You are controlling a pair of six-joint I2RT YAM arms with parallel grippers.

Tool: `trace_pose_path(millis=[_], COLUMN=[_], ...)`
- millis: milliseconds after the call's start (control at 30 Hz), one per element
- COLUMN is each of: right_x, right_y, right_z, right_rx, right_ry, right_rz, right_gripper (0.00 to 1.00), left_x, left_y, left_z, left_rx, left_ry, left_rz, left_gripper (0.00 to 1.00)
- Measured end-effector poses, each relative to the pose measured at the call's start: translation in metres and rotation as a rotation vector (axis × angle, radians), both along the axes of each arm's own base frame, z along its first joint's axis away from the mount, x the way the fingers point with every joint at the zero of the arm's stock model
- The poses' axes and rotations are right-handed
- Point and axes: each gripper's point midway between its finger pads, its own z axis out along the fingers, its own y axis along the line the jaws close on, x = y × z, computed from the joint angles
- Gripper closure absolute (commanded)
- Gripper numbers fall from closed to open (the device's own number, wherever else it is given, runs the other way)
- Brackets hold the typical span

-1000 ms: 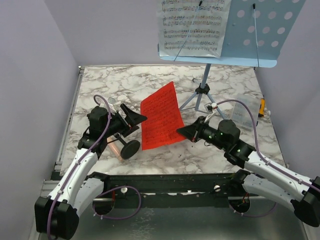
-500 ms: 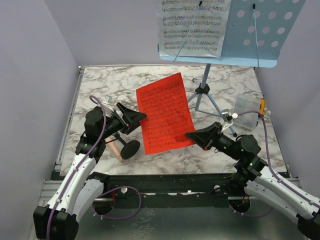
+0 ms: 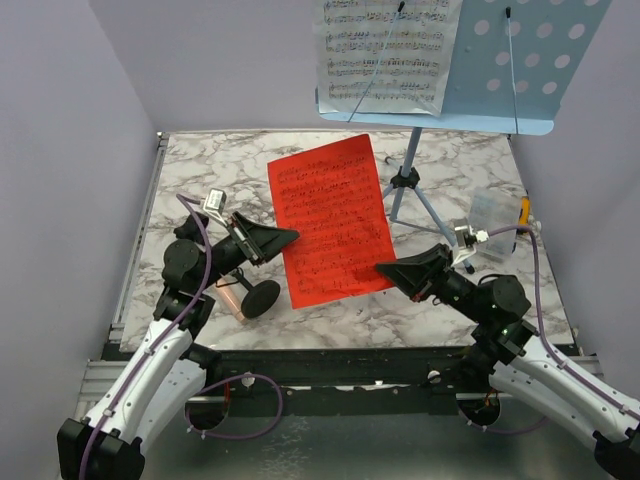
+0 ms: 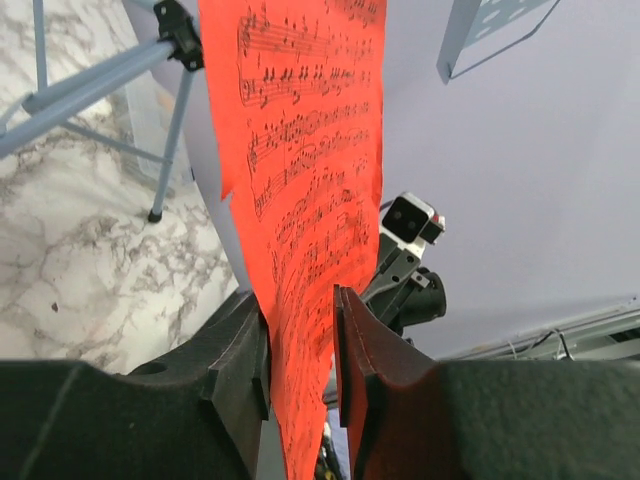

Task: Set up the instrument practice props

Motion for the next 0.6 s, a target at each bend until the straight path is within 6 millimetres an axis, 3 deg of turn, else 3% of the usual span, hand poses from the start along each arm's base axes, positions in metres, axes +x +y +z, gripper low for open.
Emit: trace_pose_path(millis=[167, 333, 467, 600], right_x=[-0.002, -0.004, -0.005, -0.001], right_y=[-0.001, -0.001, 0.001, 0.005], right_z=[0.002, 0.004, 0.003, -0.001], right_rx=[0.005, 0.008, 0.005, -0.019], right_ry=[-0.008, -0.015, -0.013, 0.011], right_rz=[0.004, 0.015, 0.025, 0.025], right_gripper=[1.0, 0.99, 0.98, 0.69], left_x=[0.007, 0.015, 0.018, 0.018], left_y=[0.005, 0.002, 0.001, 0.001], left_z=[0.01, 0.021, 0.028, 0.028], left_rx=[-0.013, 0.003, 0.013, 0.03], left_ry=[-0.061, -0.107, -0.143, -0.171], left_rz=[0.059, 0.068, 0.072, 0.077], left_gripper=[0.71, 0.81, 1.0, 1.0])
